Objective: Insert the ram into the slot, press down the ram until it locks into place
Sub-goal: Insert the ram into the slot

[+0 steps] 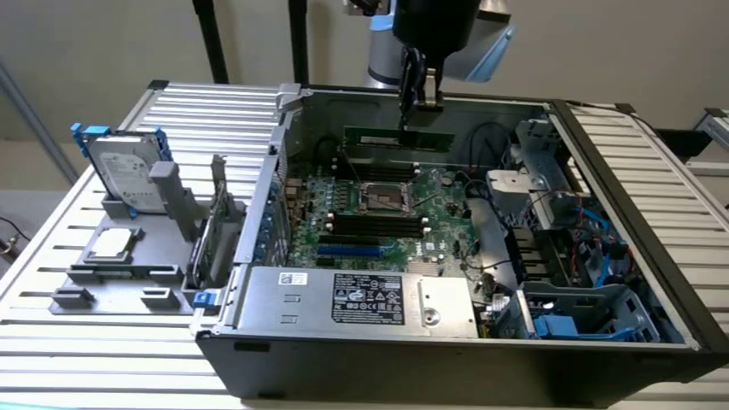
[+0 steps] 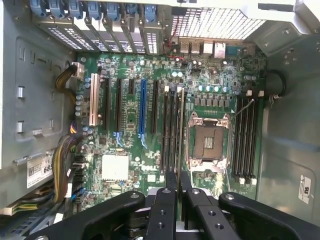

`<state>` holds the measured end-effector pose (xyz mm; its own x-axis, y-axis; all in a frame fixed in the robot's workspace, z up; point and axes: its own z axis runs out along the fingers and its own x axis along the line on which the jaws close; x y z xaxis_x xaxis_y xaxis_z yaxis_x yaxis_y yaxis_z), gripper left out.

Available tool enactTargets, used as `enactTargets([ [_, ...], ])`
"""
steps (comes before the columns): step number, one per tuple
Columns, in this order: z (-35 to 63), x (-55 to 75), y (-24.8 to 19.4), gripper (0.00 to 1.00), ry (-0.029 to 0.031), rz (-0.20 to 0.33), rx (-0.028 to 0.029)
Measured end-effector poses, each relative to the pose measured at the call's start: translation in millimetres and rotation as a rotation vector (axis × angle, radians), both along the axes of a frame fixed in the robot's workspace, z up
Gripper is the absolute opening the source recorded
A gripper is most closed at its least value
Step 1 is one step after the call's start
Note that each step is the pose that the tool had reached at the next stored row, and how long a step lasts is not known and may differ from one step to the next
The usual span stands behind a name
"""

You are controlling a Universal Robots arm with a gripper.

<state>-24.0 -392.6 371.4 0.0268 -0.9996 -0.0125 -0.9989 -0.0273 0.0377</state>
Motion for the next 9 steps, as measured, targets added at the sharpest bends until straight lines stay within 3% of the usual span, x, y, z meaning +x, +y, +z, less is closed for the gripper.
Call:
enactTargets([
  [9, -16.4, -0.3, -2.5, 0.14, 0.0, 0.0, 0.0],
])
